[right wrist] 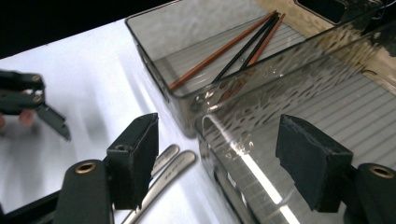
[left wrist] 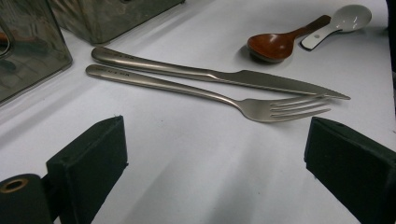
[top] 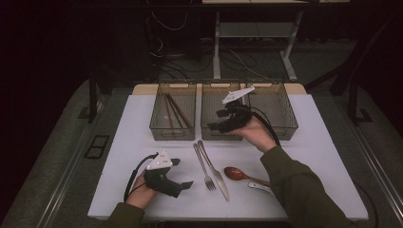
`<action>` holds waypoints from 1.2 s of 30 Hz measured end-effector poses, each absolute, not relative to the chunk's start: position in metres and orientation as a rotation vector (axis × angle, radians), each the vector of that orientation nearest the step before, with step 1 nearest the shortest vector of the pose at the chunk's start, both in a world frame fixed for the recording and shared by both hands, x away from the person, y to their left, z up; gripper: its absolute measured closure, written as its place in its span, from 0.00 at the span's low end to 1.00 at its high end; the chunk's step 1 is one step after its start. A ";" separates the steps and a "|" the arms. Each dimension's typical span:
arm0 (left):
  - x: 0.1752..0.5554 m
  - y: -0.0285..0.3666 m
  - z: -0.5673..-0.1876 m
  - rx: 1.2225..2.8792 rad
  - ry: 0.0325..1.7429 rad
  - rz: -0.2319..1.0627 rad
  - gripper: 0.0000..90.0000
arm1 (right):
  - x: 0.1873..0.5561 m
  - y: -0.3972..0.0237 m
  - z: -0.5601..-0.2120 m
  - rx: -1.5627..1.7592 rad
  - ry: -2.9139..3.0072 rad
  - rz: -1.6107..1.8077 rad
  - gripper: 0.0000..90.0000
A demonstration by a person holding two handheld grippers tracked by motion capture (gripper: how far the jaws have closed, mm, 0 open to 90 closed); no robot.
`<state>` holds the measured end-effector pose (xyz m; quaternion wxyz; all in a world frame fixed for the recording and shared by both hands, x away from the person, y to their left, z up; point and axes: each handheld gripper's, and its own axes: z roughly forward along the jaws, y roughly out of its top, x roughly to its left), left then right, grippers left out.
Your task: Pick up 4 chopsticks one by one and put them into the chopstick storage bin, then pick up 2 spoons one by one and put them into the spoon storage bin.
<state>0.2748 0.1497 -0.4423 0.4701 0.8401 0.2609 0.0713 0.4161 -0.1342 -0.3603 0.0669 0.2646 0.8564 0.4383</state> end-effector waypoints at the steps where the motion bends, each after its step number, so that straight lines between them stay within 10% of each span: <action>1: 0.275 0.150 -0.442 2.062 0.639 0.176 0.05 | 0.413 -0.137 -0.360 0.790 2.580 1.326 0.33; 36: 0.275 0.151 -0.444 2.079 0.637 0.184 0.05 | 0.344 -0.227 -0.383 0.837 2.516 1.435 0.32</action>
